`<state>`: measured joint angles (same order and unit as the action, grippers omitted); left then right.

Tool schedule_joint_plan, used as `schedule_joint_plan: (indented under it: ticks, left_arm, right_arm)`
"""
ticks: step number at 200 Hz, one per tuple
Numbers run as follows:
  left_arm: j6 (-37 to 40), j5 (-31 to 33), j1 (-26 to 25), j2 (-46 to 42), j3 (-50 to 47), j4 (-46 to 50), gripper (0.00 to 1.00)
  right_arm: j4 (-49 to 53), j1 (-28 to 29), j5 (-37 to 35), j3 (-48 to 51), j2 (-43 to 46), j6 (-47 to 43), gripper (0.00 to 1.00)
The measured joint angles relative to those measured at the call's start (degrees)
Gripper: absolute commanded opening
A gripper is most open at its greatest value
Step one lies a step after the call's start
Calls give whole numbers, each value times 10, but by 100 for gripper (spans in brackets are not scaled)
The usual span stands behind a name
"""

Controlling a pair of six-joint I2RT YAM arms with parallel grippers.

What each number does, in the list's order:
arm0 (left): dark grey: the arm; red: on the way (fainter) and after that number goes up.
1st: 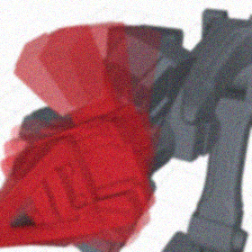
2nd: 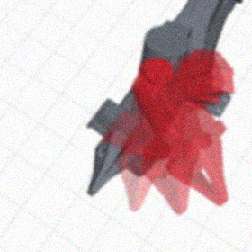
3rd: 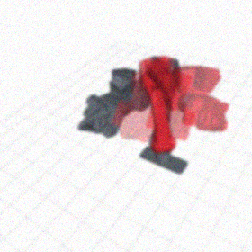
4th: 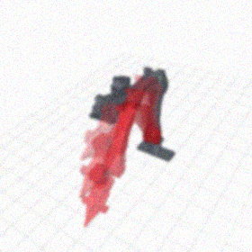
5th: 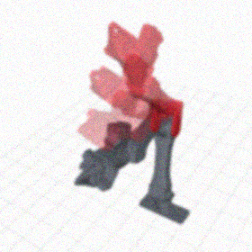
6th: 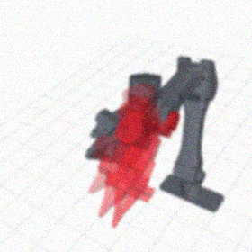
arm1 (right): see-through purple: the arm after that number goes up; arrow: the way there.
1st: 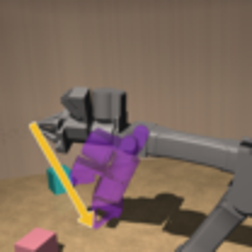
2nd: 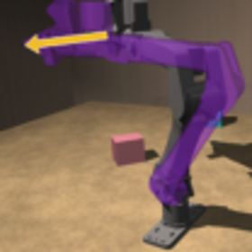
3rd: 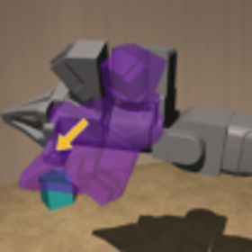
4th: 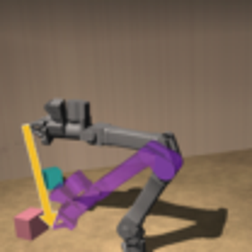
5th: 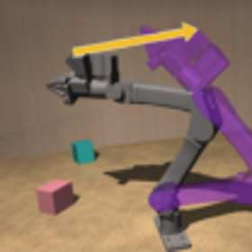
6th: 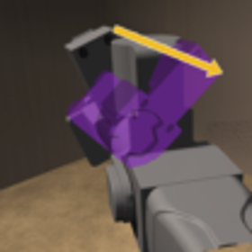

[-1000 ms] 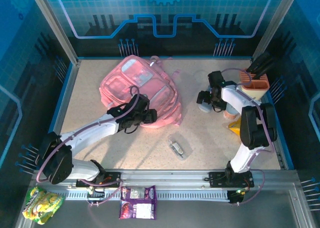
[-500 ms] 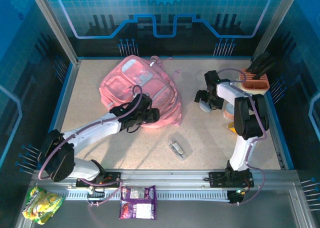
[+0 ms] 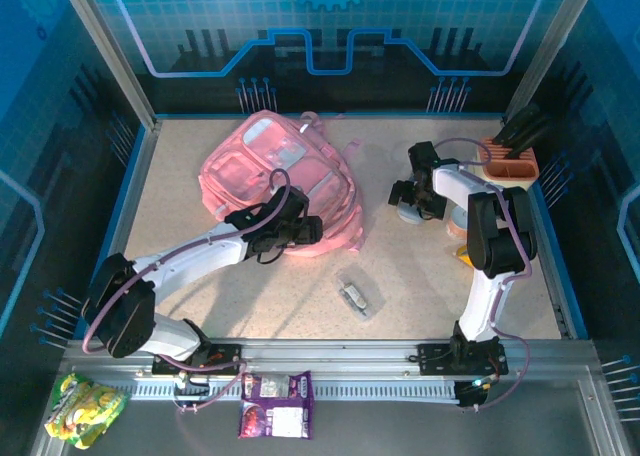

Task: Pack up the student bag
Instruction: Pick up the pencil pouch from the middle-right of the table.

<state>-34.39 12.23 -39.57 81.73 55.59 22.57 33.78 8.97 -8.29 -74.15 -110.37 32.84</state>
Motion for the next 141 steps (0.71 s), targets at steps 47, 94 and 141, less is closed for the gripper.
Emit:
schedule_joint_plan:
  ticks: [47,94,141]
  left_arm:
    - [1,2,-1,6,9,4,73]
    - [59,24,-4,20,45,10,75]
    - [201,83,-28,108,137,9,73]
  right_arm:
    - [-10,-16,27,9,3,-17,76]
    - [-13,-15,47,26,59,-42,75]
    - [1,0,72,57,146,-64,75]
